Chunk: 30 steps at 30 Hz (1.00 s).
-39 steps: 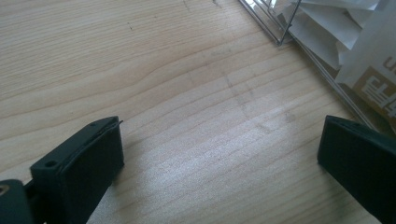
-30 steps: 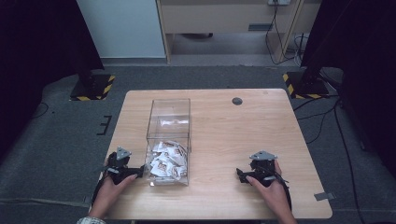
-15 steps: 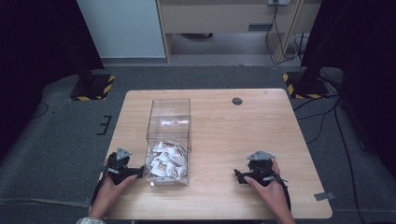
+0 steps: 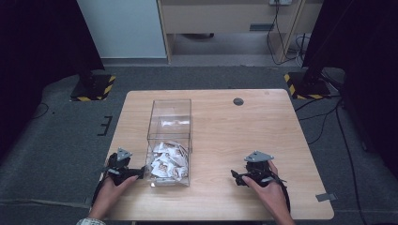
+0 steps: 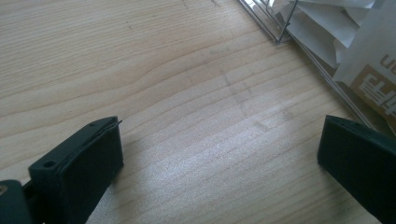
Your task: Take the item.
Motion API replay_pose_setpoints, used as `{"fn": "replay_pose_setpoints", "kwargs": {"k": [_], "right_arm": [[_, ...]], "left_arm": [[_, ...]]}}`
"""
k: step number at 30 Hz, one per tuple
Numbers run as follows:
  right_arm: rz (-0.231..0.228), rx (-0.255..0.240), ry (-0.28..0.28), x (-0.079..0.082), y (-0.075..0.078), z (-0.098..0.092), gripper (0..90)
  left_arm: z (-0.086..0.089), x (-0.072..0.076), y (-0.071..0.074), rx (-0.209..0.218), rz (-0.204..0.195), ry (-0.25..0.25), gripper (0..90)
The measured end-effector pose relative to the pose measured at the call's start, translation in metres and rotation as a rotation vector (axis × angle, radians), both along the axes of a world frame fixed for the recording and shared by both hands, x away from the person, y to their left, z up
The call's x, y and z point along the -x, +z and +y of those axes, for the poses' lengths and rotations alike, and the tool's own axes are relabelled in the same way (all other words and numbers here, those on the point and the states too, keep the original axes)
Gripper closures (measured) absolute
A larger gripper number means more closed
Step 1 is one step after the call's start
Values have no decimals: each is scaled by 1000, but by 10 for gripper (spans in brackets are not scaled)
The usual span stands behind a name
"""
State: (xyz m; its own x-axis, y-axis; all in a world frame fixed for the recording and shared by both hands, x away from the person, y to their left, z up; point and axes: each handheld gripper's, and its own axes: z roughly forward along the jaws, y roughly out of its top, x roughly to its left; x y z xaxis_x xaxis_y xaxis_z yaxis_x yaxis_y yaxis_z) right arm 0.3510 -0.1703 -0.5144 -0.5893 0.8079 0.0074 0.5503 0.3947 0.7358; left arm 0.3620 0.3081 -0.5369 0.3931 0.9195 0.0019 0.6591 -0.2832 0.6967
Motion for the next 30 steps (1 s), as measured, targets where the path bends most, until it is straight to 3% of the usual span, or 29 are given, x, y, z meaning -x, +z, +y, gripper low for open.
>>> {"fn": "replay_pose_setpoints", "kwargs": {"k": [7, 11, 16, 19, 30], "right_arm": [[-18, 1, 16, 1, 11, 9, 46], [-27, -27, 14, -1, 19, 10, 40], [-14, -37, 17, -8, 27, 12, 103], [-13, -10, 36, -10, 33, 18, 122], [2, 9, 61, -15, 47, 35, 121]], "left_arm": [[0, 0, 0, 0, 0, 1, 0], [0, 0, 0, 1, 0, 2, 0], [0, 1, 0, 2, 0, 1, 0], [0, 1, 0, 2, 0, 1, 0], [0, 1, 0, 1, 1, 1, 0]]}}
